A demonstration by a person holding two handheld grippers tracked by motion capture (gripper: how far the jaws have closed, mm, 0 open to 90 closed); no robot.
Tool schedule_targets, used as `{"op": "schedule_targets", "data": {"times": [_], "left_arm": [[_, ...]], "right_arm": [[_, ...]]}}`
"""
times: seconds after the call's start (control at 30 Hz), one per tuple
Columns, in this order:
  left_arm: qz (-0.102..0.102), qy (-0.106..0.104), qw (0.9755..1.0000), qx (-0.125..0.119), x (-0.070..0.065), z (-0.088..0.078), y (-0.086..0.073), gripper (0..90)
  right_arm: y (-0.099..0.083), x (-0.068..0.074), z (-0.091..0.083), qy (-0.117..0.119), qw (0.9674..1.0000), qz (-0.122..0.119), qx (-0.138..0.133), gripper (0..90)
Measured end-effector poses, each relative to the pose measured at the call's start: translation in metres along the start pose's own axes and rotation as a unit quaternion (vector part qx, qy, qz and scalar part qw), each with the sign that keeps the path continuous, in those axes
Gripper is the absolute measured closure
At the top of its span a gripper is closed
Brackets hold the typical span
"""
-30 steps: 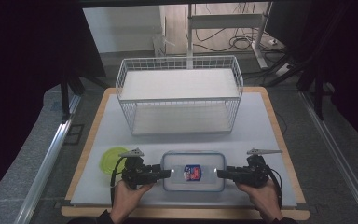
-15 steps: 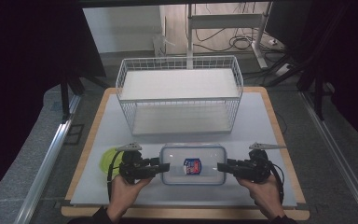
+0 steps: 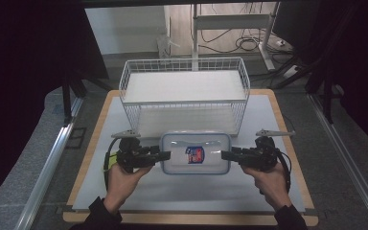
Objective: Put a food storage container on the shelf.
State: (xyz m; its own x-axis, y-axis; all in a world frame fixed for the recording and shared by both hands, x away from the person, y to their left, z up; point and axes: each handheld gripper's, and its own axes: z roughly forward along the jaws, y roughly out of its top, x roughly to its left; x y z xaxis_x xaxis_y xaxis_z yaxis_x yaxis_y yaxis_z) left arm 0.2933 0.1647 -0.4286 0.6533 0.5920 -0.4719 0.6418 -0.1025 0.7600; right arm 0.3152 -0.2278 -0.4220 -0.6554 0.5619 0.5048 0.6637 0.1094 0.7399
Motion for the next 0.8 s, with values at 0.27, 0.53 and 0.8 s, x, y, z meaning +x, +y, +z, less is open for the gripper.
{"op": "schedule_targets", "data": {"times": [0.27,0.53,0.8], "left_arm": [[-0.006,-0.005,0.9999,-0.013,0.007,-0.007,0.022,49.5],[-0.002,-0.007,0.9997,-0.023,0.011,-0.017,0.048,49.7],[0.001,-0.004,0.9997,-0.023,0.016,-0.021,0.075,49.7]], "right_arm": [[0.029,0.004,0.003,-0.001,1.0000,-0.005,-0.006,52.4],[0.058,0.011,0.003,-0.004,0.9997,-0.015,-0.018,52.3],[0.084,0.009,0.005,-0.001,0.9996,-0.014,-0.025,52.3]]}}
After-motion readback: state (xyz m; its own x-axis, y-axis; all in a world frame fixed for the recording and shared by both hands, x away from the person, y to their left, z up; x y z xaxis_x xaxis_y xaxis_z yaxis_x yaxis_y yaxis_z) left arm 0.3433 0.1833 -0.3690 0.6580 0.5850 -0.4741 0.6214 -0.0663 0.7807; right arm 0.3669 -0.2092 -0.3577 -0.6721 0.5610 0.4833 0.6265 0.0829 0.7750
